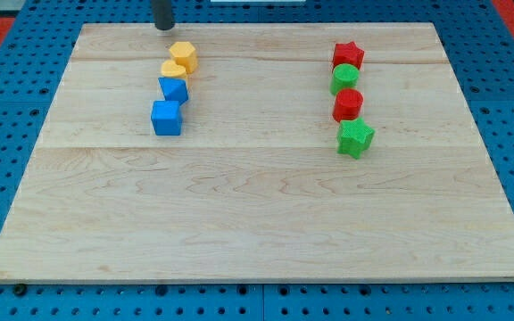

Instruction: Point at blue cube

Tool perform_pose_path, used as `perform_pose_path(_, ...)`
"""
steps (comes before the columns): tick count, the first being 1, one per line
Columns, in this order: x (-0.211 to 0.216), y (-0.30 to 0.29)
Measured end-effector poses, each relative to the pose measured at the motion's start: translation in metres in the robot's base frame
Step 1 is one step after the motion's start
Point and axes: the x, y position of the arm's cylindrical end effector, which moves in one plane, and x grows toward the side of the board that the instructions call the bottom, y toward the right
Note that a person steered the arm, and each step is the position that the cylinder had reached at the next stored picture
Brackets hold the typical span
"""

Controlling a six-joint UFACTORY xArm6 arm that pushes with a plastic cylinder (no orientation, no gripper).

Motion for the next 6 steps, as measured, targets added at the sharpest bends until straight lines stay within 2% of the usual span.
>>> perform_pose_path(3, 0.096, -0.033)
perform_pose_path(5, 0.181, -0.058)
perform_pose_path(6, 0.2, -0.042)
